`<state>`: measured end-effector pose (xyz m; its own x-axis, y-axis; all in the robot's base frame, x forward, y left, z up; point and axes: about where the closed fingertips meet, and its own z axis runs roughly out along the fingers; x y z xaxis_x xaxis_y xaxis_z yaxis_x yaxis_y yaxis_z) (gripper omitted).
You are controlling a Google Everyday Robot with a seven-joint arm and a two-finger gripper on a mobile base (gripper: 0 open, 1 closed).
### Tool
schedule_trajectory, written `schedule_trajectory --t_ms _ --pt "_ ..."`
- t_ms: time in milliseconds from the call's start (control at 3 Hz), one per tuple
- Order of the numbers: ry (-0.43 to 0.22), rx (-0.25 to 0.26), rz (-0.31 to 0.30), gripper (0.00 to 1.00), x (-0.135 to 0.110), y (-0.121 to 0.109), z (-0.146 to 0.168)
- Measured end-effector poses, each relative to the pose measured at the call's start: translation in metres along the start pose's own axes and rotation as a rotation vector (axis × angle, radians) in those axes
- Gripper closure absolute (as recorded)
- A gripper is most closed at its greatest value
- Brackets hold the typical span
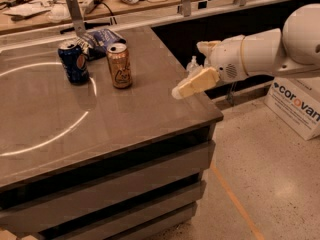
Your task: Knock orange can over
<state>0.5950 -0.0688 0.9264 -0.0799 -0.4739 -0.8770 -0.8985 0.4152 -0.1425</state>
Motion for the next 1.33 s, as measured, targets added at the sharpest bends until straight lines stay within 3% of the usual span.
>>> schedule_trajectory --t_ms 667,1000,1333 --pt "-0.05 -0.027 0.016 0.0 0.028 -0.024 0.066" --pt "-0.14 -0.064 0.017 0.0 0.016 -0.024 0.101" --pt "-0.277 -0.089 0.008 0.0 -0.016 -0.028 0.134"
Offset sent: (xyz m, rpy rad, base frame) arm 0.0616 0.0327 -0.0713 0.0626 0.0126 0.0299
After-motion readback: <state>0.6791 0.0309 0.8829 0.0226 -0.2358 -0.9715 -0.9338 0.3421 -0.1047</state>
